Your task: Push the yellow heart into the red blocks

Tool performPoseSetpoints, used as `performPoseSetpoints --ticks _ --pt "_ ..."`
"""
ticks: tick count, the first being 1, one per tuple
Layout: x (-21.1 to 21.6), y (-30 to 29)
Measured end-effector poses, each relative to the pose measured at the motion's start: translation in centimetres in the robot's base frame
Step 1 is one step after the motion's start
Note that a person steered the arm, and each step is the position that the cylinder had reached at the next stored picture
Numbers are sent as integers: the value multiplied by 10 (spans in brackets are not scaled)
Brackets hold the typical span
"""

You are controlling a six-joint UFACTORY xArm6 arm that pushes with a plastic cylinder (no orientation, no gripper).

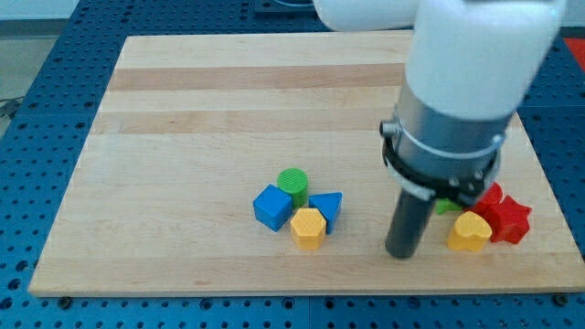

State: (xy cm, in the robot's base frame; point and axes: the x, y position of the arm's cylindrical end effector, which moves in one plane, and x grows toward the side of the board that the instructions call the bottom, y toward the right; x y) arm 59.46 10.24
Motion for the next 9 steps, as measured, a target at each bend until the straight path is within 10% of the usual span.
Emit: performPoseSetpoints --ticks 9 --pt "-8 80"
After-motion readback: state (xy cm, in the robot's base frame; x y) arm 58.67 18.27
